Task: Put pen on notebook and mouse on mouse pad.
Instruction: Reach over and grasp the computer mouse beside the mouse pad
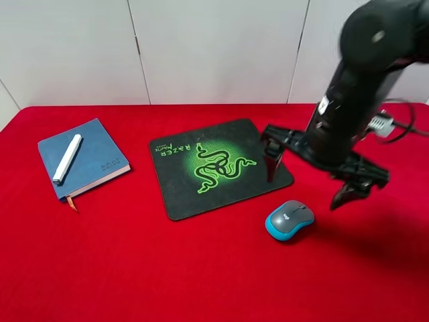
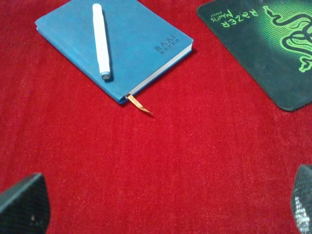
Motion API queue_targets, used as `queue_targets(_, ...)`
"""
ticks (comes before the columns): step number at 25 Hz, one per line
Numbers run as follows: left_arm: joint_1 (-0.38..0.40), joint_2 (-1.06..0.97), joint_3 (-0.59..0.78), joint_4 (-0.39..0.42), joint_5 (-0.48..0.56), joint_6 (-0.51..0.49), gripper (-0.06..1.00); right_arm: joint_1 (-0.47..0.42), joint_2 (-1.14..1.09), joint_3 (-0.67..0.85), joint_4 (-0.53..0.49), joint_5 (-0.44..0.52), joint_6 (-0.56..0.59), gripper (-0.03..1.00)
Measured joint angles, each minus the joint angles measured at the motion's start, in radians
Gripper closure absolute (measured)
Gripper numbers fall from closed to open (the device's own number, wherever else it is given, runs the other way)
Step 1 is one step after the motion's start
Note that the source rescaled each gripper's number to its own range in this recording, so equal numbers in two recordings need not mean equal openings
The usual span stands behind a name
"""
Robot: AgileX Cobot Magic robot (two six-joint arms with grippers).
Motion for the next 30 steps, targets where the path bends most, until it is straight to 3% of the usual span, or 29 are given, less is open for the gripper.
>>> queue_targets(13, 0.000, 0.000, 0.000, 0.000, 0.000, 0.000, -0.05, 0.000, 0.190, 0.000, 0.000, -0.117, 0.219, -0.03)
queue_targets(30, 0.000, 0.000, 0.000, 0.000, 0.000, 0.000, -0.05, -0.023, 0.294, 0.000, 0.003, -0.199, 0.247, -0.03)
